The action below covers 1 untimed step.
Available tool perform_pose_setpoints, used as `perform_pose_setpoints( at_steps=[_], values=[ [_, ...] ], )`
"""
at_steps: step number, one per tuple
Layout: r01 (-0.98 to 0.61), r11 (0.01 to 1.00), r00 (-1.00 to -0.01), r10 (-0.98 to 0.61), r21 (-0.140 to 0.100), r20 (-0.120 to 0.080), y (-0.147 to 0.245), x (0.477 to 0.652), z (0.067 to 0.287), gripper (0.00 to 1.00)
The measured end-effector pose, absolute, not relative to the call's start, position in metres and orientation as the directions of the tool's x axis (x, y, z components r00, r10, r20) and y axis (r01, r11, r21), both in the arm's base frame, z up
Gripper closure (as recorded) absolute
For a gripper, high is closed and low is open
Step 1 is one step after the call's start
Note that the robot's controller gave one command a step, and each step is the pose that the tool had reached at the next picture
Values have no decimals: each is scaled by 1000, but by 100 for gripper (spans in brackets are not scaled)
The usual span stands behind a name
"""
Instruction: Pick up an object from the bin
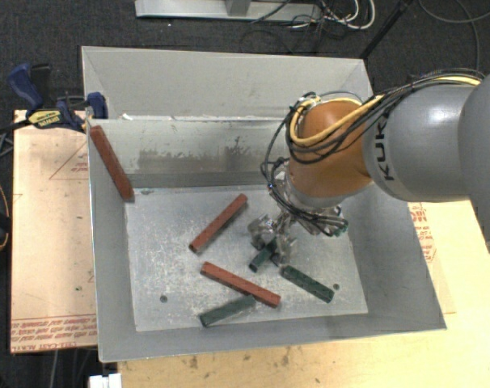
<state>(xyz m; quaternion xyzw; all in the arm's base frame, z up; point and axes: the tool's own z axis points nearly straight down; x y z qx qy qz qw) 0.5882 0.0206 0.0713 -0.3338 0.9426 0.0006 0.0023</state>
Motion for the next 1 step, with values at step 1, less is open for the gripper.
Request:
perform_pose_setpoints(
  at_steps=[1],
  values=[
    [-669, 743, -743, -669, -2, -5, 7, 559, 227, 100]
  ],
)
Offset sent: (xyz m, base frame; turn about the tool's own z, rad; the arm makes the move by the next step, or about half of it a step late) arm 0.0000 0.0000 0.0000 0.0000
